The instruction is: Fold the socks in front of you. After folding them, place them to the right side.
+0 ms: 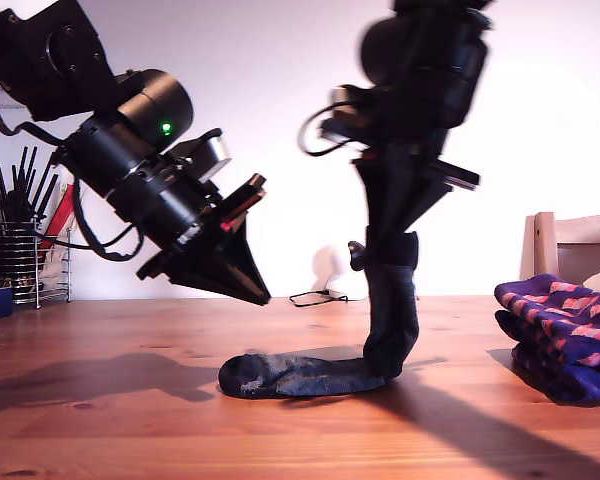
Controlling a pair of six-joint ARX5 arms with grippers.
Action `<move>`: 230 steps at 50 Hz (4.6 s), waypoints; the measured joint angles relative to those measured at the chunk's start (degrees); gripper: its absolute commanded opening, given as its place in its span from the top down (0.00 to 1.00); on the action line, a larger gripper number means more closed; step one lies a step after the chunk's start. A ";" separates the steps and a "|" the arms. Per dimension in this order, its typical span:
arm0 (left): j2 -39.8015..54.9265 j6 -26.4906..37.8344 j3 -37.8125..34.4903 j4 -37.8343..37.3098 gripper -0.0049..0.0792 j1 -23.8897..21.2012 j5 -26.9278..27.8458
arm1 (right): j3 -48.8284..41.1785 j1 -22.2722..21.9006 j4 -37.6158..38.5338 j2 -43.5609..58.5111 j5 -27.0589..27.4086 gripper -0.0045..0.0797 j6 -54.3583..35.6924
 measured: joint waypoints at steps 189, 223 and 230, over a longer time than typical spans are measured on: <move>-10.29 5.31 -0.04 -18.99 0.97 10.64 6.67 | 22.60 14.88 -20.48 12.57 -5.51 0.96 -4.46; -4.44 7.80 -0.07 -16.26 0.97 2.49 8.59 | 22.51 4.52 -18.38 12.57 -5.62 0.96 -7.32; -4.07 10.32 -0.07 -17.77 0.97 1.16 8.83 | 22.51 2.34 -17.97 12.57 -5.60 0.96 -7.45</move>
